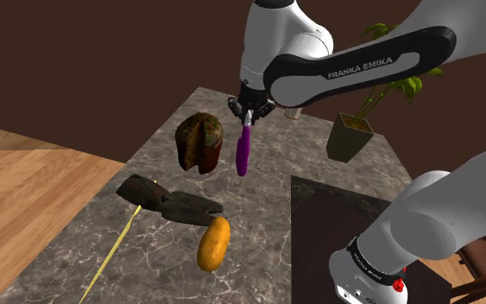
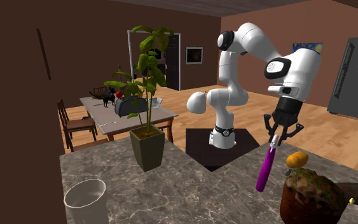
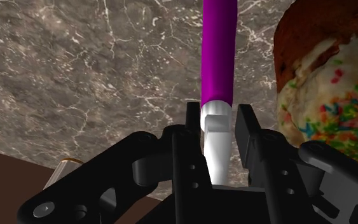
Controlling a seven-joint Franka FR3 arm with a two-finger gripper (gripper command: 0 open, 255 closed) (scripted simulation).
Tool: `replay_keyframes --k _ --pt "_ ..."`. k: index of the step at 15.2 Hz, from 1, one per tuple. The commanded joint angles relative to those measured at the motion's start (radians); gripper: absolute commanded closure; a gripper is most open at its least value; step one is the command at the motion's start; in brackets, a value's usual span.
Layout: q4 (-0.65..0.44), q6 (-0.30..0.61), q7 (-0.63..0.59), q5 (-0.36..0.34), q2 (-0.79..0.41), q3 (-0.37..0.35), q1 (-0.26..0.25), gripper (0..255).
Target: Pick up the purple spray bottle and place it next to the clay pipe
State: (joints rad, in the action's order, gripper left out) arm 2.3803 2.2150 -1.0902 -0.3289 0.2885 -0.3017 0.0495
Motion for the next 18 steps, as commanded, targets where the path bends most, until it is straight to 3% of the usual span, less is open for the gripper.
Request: replay_keyframes --k 1,10,11,16,18 --pt "0.016 0.026 -0.015 -0.011 -0.013 -0.003 0.003 255" --pt "0.029 0.049 -0.028 -0.021 -0.024 -0.006 0.006 255" --pt "0.029 0.049 -0.028 -0.021 -0.024 -0.006 0.006 0" --pt "0.029 0.049 -0.028 -0.021 -0.024 -0.006 0.006 0" --pt "0.0 -0.017 -0.009 0.01 0.015 -0.01 -0.01 0"
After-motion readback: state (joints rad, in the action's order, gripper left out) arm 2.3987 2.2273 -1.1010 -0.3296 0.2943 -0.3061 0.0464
